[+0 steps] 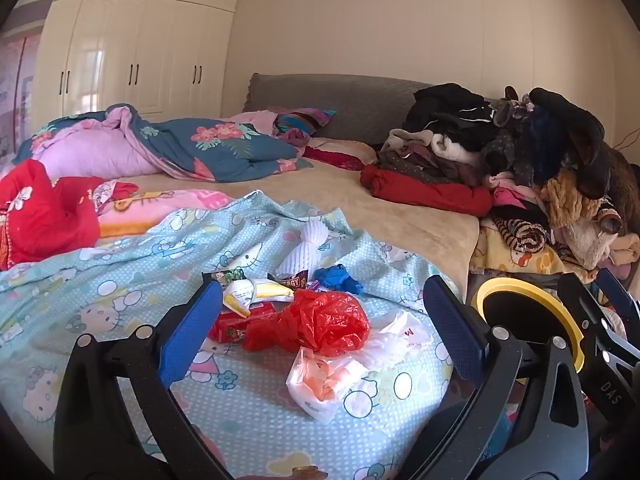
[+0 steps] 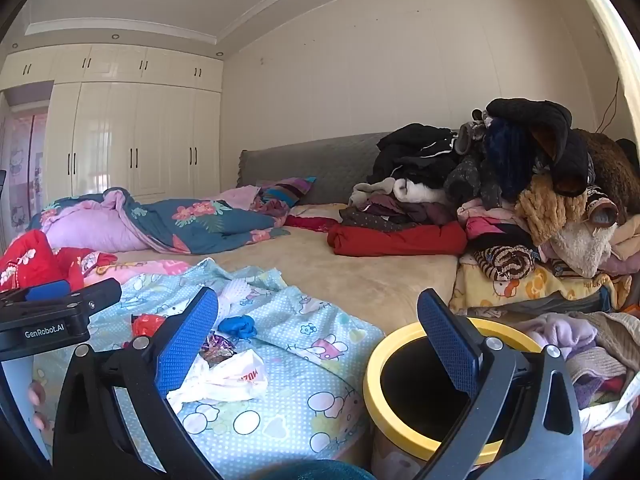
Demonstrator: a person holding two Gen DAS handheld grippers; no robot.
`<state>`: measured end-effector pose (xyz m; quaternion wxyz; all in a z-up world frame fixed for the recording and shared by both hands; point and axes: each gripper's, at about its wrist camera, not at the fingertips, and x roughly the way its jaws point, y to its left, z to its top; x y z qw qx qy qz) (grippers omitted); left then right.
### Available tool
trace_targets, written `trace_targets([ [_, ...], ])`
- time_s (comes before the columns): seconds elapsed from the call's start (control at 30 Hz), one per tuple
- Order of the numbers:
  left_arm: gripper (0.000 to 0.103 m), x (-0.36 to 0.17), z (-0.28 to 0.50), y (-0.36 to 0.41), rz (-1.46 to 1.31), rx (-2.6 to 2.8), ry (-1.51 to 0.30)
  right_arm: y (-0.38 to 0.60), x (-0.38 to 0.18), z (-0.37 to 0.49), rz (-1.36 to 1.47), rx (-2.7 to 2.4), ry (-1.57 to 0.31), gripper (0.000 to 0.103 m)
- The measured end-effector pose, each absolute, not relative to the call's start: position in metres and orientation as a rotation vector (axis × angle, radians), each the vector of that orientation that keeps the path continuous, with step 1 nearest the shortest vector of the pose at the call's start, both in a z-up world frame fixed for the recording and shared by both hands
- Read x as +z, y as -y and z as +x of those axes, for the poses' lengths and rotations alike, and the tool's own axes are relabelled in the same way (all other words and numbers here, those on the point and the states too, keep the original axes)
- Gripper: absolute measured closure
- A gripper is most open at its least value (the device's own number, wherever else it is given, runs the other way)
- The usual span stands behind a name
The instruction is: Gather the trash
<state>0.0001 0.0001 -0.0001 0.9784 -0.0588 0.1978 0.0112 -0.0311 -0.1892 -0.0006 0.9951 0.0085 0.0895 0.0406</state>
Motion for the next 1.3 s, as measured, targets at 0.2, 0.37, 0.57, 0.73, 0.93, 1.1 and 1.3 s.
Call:
trace_targets([
  [0.2, 0.011, 0.0009, -0.0008, 0.0000, -0.117, 0.023, -0.397, 0.1883, -0.0005, -0.0316, 0.015, 0.085, -0.178, 0.006],
  [0.37, 0.011, -0.0001, 0.0002, -0.0002, -0.121, 0.023, -0.397, 0.1901, -0.0008, -0.0312, 0.022, 0.083, -0.179, 0.006],
  [0.57, 0.011, -0.0001, 0.0004, -0.0001, -0.121, 0.020, -0.399, 0.1903, -0.0007, -0.0314, 0.024, 0.083, -0.177, 0.006],
  [0.73, 0.011, 0.0000, 0.0002, -0.0003, -0.123, 0.022, -0.397, 0.1903, -0.0007, -0.0315, 0.024, 0.082, -0.177, 0.006],
  [0.93, 0.011, -0.0001, 0.0002, -0.0004, -0.123, 0.022, -0.398, 0.1905, -0.0006, -0.0318, 0.024, 0.082, -0.178, 0.006],
  [1.1, 0.011, 0.0000, 0.0002, -0.0003, -0.123, 0.022, -0.398, 0.1899, -0.0009, -0.0318, 0.025, 0.084, -0.178, 0.006],
  [1.3, 0.011, 0.0000, 0.0002, -0.0003, -0.123, 0.022, -0.398, 0.1886, -0.0016, -0.0320, 0.025, 0.083, -0.177, 0.006],
])
